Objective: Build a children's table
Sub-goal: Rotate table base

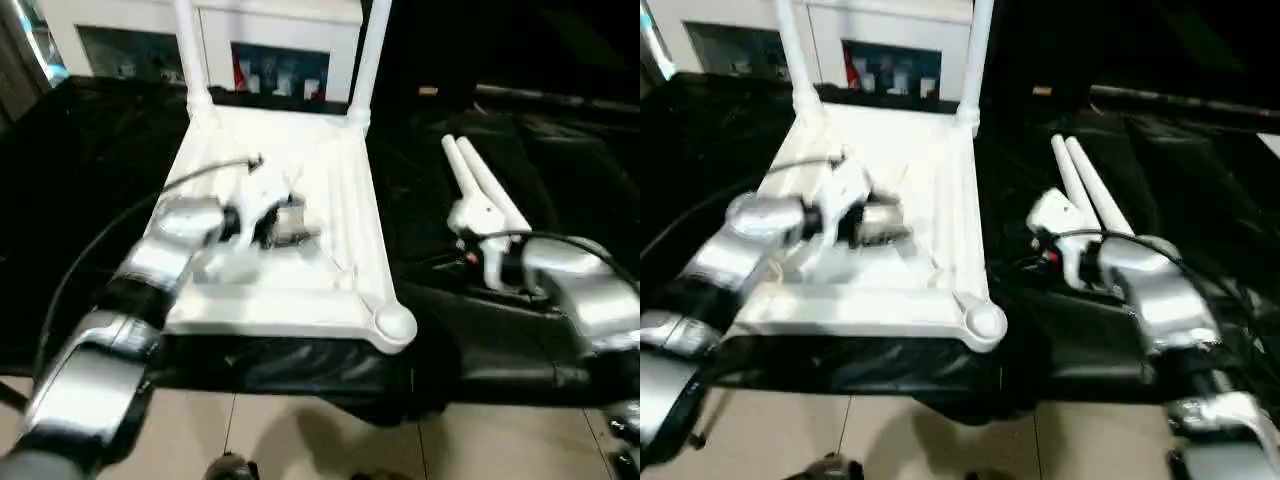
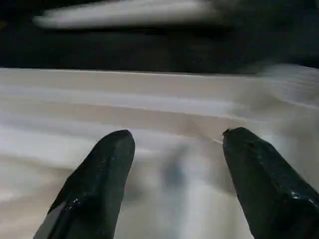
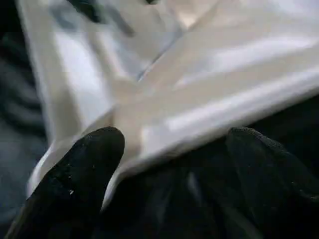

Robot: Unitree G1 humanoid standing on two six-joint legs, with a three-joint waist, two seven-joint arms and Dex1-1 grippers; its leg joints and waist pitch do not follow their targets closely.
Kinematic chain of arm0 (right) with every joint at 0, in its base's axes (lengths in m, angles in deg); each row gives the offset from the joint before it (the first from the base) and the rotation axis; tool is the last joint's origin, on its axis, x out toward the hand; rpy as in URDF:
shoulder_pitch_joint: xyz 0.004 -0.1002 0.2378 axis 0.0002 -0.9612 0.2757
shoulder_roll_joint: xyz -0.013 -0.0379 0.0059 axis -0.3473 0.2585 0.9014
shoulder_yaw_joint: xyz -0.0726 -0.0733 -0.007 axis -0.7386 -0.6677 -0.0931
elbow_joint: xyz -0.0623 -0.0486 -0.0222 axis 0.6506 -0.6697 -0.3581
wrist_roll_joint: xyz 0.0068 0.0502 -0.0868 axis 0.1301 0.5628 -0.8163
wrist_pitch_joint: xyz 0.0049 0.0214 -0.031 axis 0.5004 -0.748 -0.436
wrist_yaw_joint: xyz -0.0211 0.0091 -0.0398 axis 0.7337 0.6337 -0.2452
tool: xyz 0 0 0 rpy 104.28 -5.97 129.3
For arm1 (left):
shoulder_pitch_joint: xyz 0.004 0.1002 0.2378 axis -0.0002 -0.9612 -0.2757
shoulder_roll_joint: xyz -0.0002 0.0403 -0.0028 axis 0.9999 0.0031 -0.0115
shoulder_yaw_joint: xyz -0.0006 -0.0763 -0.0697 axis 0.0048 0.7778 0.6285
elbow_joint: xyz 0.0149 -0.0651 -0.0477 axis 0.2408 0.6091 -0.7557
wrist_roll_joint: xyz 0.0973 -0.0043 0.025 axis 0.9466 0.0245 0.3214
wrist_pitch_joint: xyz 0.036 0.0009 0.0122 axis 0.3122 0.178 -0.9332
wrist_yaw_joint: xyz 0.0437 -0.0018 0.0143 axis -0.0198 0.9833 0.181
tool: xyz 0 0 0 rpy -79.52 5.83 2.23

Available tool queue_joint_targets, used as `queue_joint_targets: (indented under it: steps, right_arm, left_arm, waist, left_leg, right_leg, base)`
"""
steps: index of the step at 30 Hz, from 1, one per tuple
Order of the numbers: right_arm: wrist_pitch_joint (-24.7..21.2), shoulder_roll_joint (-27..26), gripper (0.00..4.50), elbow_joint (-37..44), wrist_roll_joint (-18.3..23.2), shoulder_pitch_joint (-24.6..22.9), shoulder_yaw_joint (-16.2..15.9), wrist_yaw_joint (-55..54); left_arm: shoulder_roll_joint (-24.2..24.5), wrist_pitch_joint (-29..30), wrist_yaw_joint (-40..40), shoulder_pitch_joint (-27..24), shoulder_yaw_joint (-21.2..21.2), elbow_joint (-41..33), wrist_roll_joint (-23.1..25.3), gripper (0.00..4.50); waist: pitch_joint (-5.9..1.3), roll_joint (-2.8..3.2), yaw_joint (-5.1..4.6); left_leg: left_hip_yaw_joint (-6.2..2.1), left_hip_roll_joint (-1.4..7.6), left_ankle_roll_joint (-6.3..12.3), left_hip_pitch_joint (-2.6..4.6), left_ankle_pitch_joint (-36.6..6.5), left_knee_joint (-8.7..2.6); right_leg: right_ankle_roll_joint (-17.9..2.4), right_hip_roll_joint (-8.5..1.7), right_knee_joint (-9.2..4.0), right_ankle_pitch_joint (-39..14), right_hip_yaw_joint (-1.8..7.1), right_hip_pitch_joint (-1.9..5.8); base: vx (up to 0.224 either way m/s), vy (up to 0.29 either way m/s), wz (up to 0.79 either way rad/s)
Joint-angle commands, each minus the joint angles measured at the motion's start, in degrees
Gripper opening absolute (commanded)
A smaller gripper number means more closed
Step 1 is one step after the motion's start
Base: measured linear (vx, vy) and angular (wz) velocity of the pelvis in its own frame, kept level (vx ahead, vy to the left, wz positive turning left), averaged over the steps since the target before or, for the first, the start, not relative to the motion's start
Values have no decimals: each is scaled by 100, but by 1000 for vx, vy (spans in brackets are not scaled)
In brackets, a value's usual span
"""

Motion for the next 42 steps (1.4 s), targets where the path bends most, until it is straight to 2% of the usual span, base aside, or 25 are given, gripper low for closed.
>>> queue_joint_targets:
  steps: [1, 4, 5, 6, 9, 12, 16, 18, 29, 33, 34, 36, 37, 39, 40, 41, 42]
  right_arm:
    - [-278, 144, 386, 336, 181, -53, -46, 246]
    - [-613, 322, 386, 634, 354, -155, -82, 455]
    - [-680, 368, 386, 698, 384, -179, -98, 512]
    - [-761, 406, 386, 760, 407, -204, -110, 556]
    - [-854, 451, 386, 845, 402, -242, -124, 593]
    - [-1002, 522, 386, 990, 431, -295, -155, 638]
    - [-1130, 566, 386, 1107, 424, -299, -253, 624]
    - [-1140, 567, 386, 1113, 406, -289, -271, 615]
    - [-1134, 582, 386, 1086, 294, -231, -330, 563]
    - [-1120, 576, 386, 1048, 287, -206, -326, 508]
    - [-1122, 568, 386, 1056, 289, -209, -311, 473]
    - [-1123, 562, 386, 1058, 288, -209, -309, 462]
    - [-1148, 513, 386, 1138, 350, -260, -208, 375]
    - [-1162, 491, 386, 1171, 381, -281, -160, 340]
    - [-1177, 430, 386, 1234, 437, -355, -29, 203]
    - [-1135, 367, 386, 1262, 404, -461, 84, -29]
    - [-1131, 363, 386, 1263, 401, -468, 91, -46]
  left_arm:
    - [138, 528, -640, -91, -255, -702, -265, 328]
    - [438, 1114, -1155, -371, -557, -1477, -451, 328]
    - [479, 1262, -1239, -452, -644, -1684, -498, 328]
    - [513, 1383, -1318, -535, -711, -1882, -541, 328]
    - [568, 1562, -1417, -653, -830, -2169, -574, 328]
    - [681, 1875, -1465, -803, -960, -2597, -590, 328]
    - [639, 1762, -819, -814, -1136, -2414, 216, 328]
    - [622, 1725, -544, -759, -1166, -2237, 454, 328]
    - [336, 1631, 520, -372, -833, -1604, 781, 328]
    - [144, 1454, 949, -211, -673, -1224, 887, 328]
    - [87, 1395, 1174, -127, -625, -1034, 922, 328]
    - [80, 1370, 1226, -100, -620, -974, 938, 328]
    - [110, 1389, 1297, -108, -491, -990, 877, 328]
    - [116, 1408, 1312, -121, -423, -1016, 836, 328]
    - [119, 1497, 1201, -223, -142, -1282, 549, 328]
    - [135, 1653, 980, -399, 238, -1748, 58, 328]
    - [136, 1664, 964, -411, 265, -1780, 24, 328]
  waist:
    - [-357, 14, 6]
    - [-350, 53, -15]
    - [-332, 35, -39]
    - [-340, 42, -35]
    - [-338, 44, -54]
    - [-340, 33, -64]
    - [-340, 25, -79]
    - [-346, 24, -84]
    - [-353, 11, -63]
    - [-360, 5, -63]
    - [-371, 34, -45]
    - [-377, 23, -47]
    - [-380, 52, -40]
    - [-383, 38, -49]
    - [-391, 36, -49]
    - [-399, 69, -33]
    - [-404, 62, -33]
  left_leg:
    - [-80, 241, -28, 184, -1747, -432]
    - [-107, 250, -150, 210, -1928, -458]
    - [-103, 237, -146, 193, -1973, -465]
    - [-110, 242, -178, 215, -1998, -464]
    - [-111, 224, -221, 212, -2054, -455]
    - [-128, 226, -240, 200, -2051, -462]
    - [-123, 216, -220, 204, -2003, -444]
    - [-130, 212, -219, 197, -1979, -442]
    - [-140, 196, -198, 201, -2001, -418]
    - [-142, 189, -172, 181, -1965, -417]
    - [-142, 191, -172, 192, -1936, -408]
    - [-141, 187, -163, 183, -1922, -412]
    - [-143, 190, -162, 181, -1872, -415]
    - [-141, 192, -160, 174, -1839, -417]
    - [-139, 189, -152, 170, -1797, -414]
    - [-137, 200, -177, 165, -1688, -414]
    - [-140, 204, -186, 150, -1612, -421]
  right_leg:
    - [-1190, -320, -424, -1742, 250, 199]
    - [-1086, -330, -445, -2002, 258, 185]
    - [-1051, -313, -468, -2096, 259, 179]
    - [-1043, -322, -465, -2123, 261, 174]
    - [-991, -317, -492, -2235, 267, 157]
    - [-949, -321, -490, -2263, 263, 178]
    - [-874, -304, -506, -2266, 269, 164]
    - [-817, -302, -514, -2299, 264, 171]
    - [-756, -316, -544, -2455, 236, 162]
    - [-755, -308, -541, -2371, 230, 174]
    - [-786, -315, -531, -2265, 232, 172]
    - [-798, -305, -528, -2193, 228, 182]
    - [-842, -307, -508, -2054, 230, 189]
    - [-885, -302, -498, -1942, 228, 197]
    - [-907, -297, -482, -1869, 225, 206]
    - [-995, -333, -453, -1664, 241, 223]
    - [-1062, -335, -429, -1543, 234, 235]
  base:
    - [0, 0, 0]
    - [0, 0, 0]
    - [0, 0, 0]
    - [0, 0, 0]
    - [0, 0, 0]
    - [0, 0, 0]
    - [0, 0, 0]
    - [0, 0, 0]
    - [0, 0, 0]
    - [0, 0, 0]
    - [0, 0, 0]
    - [0, 0, 0]
    - [0, 0, 0]
    - [0, 0, 0]
    - [0, 0, 0]
    - [0, 0, 0]
    - [0, 0, 0]
